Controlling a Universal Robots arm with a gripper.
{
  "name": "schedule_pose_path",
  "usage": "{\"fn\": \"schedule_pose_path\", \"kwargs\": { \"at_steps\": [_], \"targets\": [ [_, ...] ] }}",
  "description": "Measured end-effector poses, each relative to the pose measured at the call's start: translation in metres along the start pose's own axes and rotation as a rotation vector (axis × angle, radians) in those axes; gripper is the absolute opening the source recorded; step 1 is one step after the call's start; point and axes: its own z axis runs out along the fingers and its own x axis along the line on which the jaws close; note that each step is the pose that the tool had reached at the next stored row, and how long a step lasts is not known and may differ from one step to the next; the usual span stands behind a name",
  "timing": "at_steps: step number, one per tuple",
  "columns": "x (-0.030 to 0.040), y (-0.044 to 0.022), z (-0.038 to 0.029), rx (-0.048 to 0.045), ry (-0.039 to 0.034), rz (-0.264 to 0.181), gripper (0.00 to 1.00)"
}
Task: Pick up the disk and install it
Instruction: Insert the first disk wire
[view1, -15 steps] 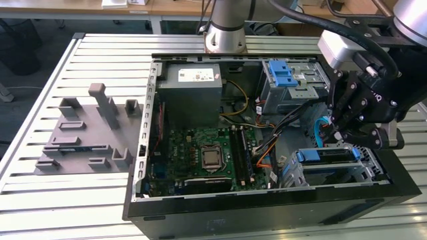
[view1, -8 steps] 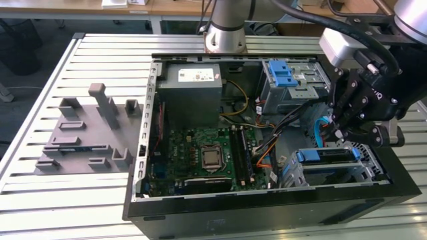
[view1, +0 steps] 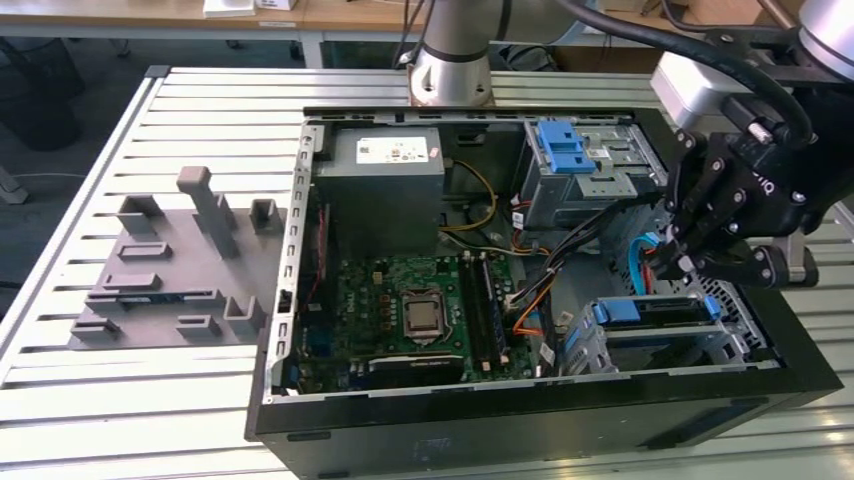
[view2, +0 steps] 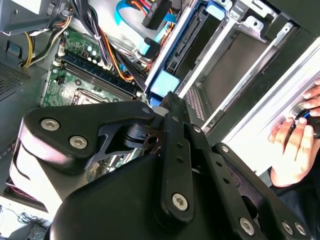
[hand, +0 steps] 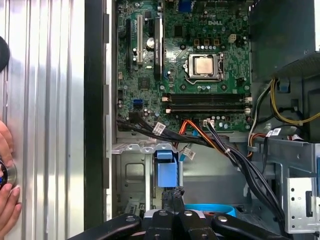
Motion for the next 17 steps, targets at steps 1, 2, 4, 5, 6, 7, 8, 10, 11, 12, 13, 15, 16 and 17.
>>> {"fn": "schedule_pose_path", "kwargs": {
  "at_steps": [1,2,4,5,6,7,8,10,11,12,13,15,16,17],
  "targets": [
    [-0.0004,-0.001,0.0,0.0,0.0,0.0,0.11],
    [-0.0008,-0.0019,0.0001,0.0,-0.0001,0.0,0.11],
    [-0.0015,-0.0036,0.0002,0.0,-0.0001,0.0,0.11],
    [-0.0018,-0.0044,0.0002,0.0,0.0,0.0,0.11],
    [-0.0021,-0.0052,0.0002,0.0,0.0001,0.0,0.11],
    [-0.0023,-0.006,0.0002,0.0,0.0001,0.0,0.11],
    [-0.0026,-0.0067,0.0003,0.0001,-0.0001,0.0,0.11],
    [-0.0029,-0.0074,0.0002,0.0009,0.0,0.0,0.11],
    [-0.003,-0.0076,0.0003,0.0021,-0.0001,0.0,0.11],
    [-0.0032,-0.0078,0.0003,0.0043,-0.0001,0.0,0.11],
    [-0.0035,-0.008,0.0003,0.0066,0.0,0.0,0.11],
    [-0.004,-0.0084,0.0005,0.0108,-0.0002,0.0,0.11],
    [-0.0043,-0.0085,0.0005,0.0127,-0.0002,-0.001,0.11],
    [-0.0046,-0.0087,0.0006,0.0145,-0.0001,0.0,0.11]
  ]
}}
